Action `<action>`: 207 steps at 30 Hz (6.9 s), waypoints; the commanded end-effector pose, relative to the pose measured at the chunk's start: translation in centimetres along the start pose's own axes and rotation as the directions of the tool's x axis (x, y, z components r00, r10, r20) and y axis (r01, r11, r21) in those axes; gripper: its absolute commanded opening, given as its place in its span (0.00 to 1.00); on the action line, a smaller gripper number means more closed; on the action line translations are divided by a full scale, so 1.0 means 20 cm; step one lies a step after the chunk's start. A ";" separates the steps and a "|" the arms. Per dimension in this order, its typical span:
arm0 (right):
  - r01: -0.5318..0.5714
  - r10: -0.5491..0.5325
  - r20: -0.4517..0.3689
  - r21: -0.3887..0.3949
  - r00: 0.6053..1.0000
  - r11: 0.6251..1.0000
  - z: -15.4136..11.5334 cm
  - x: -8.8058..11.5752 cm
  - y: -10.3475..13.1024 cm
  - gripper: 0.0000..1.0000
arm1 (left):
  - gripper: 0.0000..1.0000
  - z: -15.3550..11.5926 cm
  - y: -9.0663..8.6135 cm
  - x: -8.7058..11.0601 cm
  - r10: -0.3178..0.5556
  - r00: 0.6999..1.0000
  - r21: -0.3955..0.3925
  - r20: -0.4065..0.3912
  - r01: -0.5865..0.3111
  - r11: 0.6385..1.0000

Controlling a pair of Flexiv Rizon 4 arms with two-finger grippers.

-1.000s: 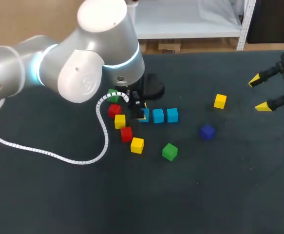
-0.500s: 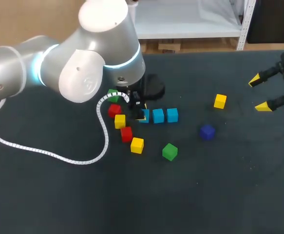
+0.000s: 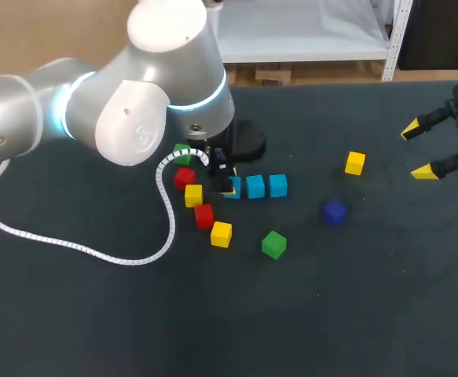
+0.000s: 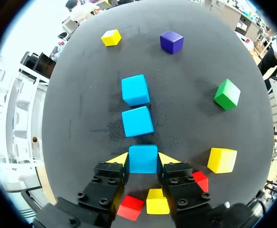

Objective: Place the blue cubes, place green cubes on the blue cubes, place the yellow cubes on the green cubes, then place the red cubes on the yellow cubes, and place purple cube on the red cubes.

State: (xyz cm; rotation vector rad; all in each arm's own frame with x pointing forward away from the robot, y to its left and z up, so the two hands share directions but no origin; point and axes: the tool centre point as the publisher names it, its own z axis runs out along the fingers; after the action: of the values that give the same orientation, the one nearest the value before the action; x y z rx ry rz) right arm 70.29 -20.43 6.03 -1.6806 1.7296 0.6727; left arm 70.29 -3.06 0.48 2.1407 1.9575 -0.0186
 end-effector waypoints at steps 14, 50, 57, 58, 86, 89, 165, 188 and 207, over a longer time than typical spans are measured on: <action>0.000 0.000 0.000 0.002 1.000 1.000 0.00 0.00 0.00 1.00 | 0.00 0.02 0.03 0.00 -0.002 1.000 0.006 -0.014 0.003 1.000; 0.000 0.000 0.000 0.002 1.000 1.000 0.00 0.00 0.00 1.00 | 0.44 0.03 0.04 0.00 -0.013 0.999 0.020 -0.031 0.013 1.000; 0.000 0.000 0.000 0.002 1.000 1.000 0.00 0.00 0.00 1.00 | 0.53 0.04 0.04 -0.01 -0.014 0.999 0.022 -0.035 0.015 1.000; 0.000 0.000 0.000 0.002 1.000 1.000 0.00 0.00 0.00 1.00 | 0.54 0.04 0.04 -0.01 -0.013 0.999 0.022 -0.036 0.014 1.000; 0.000 0.000 0.000 0.002 1.000 1.000 0.00 0.00 0.00 1.00 | 1.00 -0.37 -0.11 0.20 -0.095 0.955 0.049 0.282 0.085 0.995; 0.000 0.000 0.000 0.002 1.000 1.000 0.00 0.00 0.00 1.00 | 1.00 -0.40 -0.12 0.22 -0.104 0.944 0.051 0.313 0.093 0.994; 0.000 0.000 0.000 0.002 1.000 1.000 0.00 0.00 0.00 1.00 | 1.00 -0.78 -0.18 0.53 0.015 0.911 0.090 0.413 -0.057 0.994; 0.000 0.000 0.000 0.002 1.000 1.000 0.00 0.00 0.00 1.00 | 1.00 -0.45 0.17 0.58 0.034 0.941 0.142 0.336 -0.087 0.986; 0.000 0.000 0.000 0.002 1.000 1.000 0.00 0.00 0.00 1.00 | 1.00 -0.24 0.48 0.62 0.110 0.958 0.170 0.267 -0.159 0.973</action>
State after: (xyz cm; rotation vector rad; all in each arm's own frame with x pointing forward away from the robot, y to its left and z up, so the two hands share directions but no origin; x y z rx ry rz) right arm 70.29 -20.43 6.03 -1.6806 1.7296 0.6727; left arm 78.67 9.61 4.79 2.1740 1.7062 -0.3559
